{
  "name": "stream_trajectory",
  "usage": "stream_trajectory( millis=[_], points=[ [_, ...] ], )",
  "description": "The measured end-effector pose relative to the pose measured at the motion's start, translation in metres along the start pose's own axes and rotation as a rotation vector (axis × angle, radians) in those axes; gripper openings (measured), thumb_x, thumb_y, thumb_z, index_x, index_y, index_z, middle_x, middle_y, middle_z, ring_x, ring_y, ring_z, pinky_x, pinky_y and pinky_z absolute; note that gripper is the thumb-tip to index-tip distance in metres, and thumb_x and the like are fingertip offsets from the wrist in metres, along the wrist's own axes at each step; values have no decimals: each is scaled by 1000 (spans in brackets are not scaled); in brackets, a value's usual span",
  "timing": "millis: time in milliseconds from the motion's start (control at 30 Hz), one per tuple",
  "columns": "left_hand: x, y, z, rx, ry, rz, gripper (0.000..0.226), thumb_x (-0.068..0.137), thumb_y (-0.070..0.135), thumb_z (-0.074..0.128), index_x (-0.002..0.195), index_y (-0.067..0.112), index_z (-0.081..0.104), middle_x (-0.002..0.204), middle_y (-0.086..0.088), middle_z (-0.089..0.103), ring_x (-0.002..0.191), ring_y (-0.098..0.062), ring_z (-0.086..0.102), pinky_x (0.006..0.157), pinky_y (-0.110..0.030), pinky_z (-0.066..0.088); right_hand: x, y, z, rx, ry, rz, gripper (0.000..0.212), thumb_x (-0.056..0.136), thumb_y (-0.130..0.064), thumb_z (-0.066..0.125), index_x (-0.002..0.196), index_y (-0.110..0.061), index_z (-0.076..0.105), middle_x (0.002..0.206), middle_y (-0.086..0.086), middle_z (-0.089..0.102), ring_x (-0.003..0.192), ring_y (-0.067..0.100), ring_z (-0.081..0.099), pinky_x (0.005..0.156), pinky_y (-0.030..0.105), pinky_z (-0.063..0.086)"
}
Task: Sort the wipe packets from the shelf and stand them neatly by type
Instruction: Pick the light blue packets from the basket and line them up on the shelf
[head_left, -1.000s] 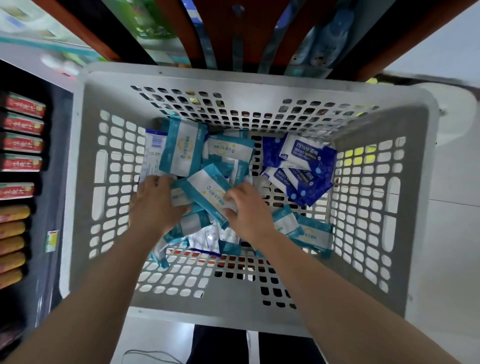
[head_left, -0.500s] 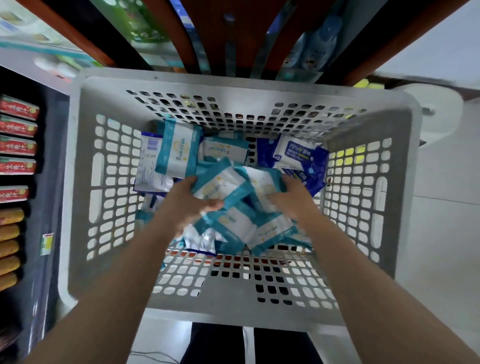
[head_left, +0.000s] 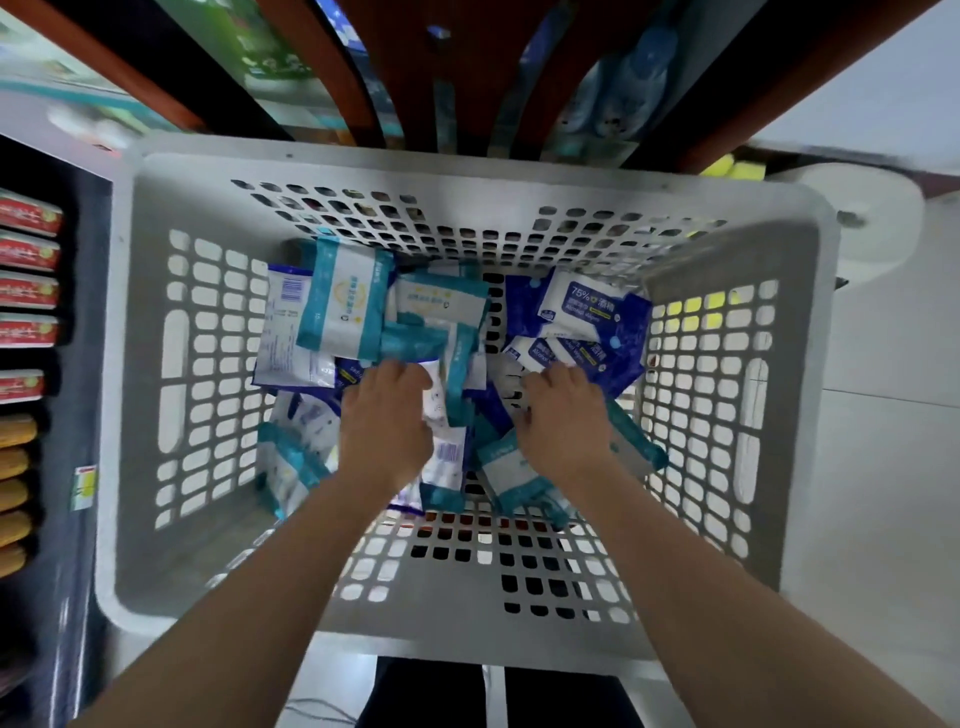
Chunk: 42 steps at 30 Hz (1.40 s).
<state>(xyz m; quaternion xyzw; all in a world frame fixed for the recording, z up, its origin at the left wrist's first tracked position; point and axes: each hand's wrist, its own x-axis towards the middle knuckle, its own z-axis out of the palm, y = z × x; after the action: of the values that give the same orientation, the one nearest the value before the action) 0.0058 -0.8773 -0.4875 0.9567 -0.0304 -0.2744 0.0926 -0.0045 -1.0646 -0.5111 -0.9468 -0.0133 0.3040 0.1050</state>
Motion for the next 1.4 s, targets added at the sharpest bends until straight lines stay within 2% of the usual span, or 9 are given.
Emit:
stream_trajectory(
  millis=[267,400,633,800,900,1100,1233,1300,1400],
  points=[
    [10,-43,-3,347,-261,44,31,86,34,62,115,24,57,115,0,57,113,-23,51,95,-37,37,9,-73,34,611,-300,90,44,82,-36,72,113,-16,47,111,3,59,100,23,59,81,35,49],
    [12,-53,-10,102,-281,2,23,84,33,65,106,26,61,108,3,61,107,-22,55,93,-35,33,15,-75,35,624,-272,82,32,80,-36,73,96,-21,49,102,-1,57,92,18,57,73,29,45],
    [5,-51,-12,-238,-159,-231,21,87,28,66,106,27,57,93,1,67,85,-24,59,90,-38,43,19,-80,27,820,-326,158,47,80,-28,74,119,-16,52,116,1,62,106,21,58,88,31,47],
    [9,-27,-35,-540,-101,-151,23,80,17,73,99,27,66,86,13,64,75,-3,57,64,-7,39,18,-49,-14,953,-192,165,27,72,-18,78,92,-19,60,84,-7,58,80,15,56,69,30,45],
    [24,13,-52,-634,-49,-60,20,83,15,71,103,18,70,87,8,63,81,-8,56,61,-4,35,10,-7,-52,1087,-33,174,25,73,-13,80,85,-17,58,76,-4,58,68,13,53,62,26,43],
    [68,90,-54,-464,79,64,17,88,16,64,102,6,68,100,-12,69,91,-27,61,69,-26,40,5,37,-83,897,392,151,23,81,-14,74,89,-18,53,76,-9,56,69,15,51,61,31,43],
    [79,105,-40,-510,262,254,16,84,2,61,99,0,65,102,-16,66,91,-33,62,75,-42,53,8,45,-73,513,850,52,23,74,0,69,94,-6,62,94,9,64,90,19,52,74,25,38],
    [82,95,-18,-414,194,332,37,78,0,67,115,0,61,123,-18,57,112,-35,55,90,-44,50,13,48,-55,317,781,99,34,68,1,71,100,-8,63,110,12,63,110,27,53,92,35,41],
    [81,73,10,-55,-77,365,55,80,10,68,132,6,50,149,-18,31,140,-36,24,114,-44,26,18,52,-25,135,218,185,66,76,-17,75,136,-18,47,148,12,39,142,31,26,113,48,25]
  ],
)
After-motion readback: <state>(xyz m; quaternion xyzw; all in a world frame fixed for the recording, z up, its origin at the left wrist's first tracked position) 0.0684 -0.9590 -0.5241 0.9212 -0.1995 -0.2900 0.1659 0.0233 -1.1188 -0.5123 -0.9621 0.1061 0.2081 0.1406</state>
